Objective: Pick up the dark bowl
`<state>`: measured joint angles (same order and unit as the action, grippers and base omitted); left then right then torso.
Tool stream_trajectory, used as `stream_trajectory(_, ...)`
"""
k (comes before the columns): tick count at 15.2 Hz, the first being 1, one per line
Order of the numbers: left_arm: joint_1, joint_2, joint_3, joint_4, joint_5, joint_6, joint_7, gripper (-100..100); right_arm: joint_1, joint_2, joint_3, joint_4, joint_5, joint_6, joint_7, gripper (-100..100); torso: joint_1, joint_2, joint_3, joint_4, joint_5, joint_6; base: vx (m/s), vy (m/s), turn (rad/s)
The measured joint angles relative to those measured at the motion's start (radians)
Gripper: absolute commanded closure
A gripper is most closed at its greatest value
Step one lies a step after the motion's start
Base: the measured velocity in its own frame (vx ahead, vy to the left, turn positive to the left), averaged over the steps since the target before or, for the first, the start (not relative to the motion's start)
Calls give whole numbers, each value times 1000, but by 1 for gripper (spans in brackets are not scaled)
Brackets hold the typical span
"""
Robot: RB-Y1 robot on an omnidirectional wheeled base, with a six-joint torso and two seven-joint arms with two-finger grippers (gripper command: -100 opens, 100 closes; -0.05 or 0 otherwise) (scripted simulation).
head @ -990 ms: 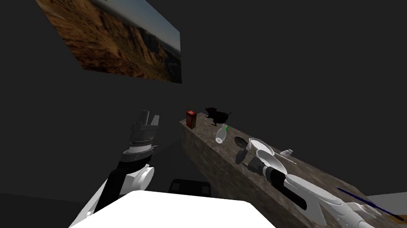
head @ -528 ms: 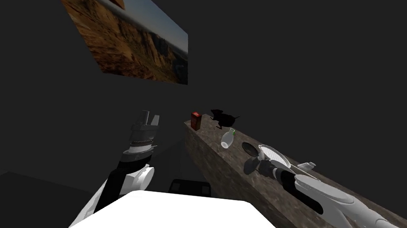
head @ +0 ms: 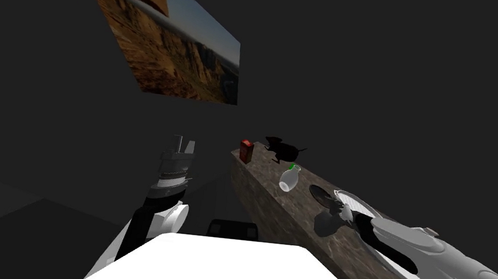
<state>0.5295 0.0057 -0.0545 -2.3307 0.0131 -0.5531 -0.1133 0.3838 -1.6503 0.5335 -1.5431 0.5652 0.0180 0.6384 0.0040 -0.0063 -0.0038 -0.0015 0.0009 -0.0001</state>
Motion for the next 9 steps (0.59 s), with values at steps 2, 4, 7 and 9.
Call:
stream_trajectory(2, 0, 0, 0, 0, 0, 0, 0, 0, -1, 28, 1, 11, 8, 8, 6, -100, -4, 3, 2, 1, -1, 0, 20, -44, 109)
stream_trajectory(4, 0, 0, 0, 0, 0, 0, 0, 0, 5, 44, -4, 16, 13, 14, 10, 100, -6, 5, 3, 1, -1, 0, 6, -24, 23)
stream_trajectory(7, 0, 0, 0, 0, 0, 0, 0, 0, 6, 44, -3, 15, 13, 14, 11, 100, -4, 6, 4, 2, -1, 0, 0, 0, 0)
stream_trajectory(9, 0, 0, 0, 0, 0, 0, 0, 0, 5, 44, -4, 16, 13, 14, 11, 100, -3, 7, 4, 2, -1, 1, -6, 10, -56)
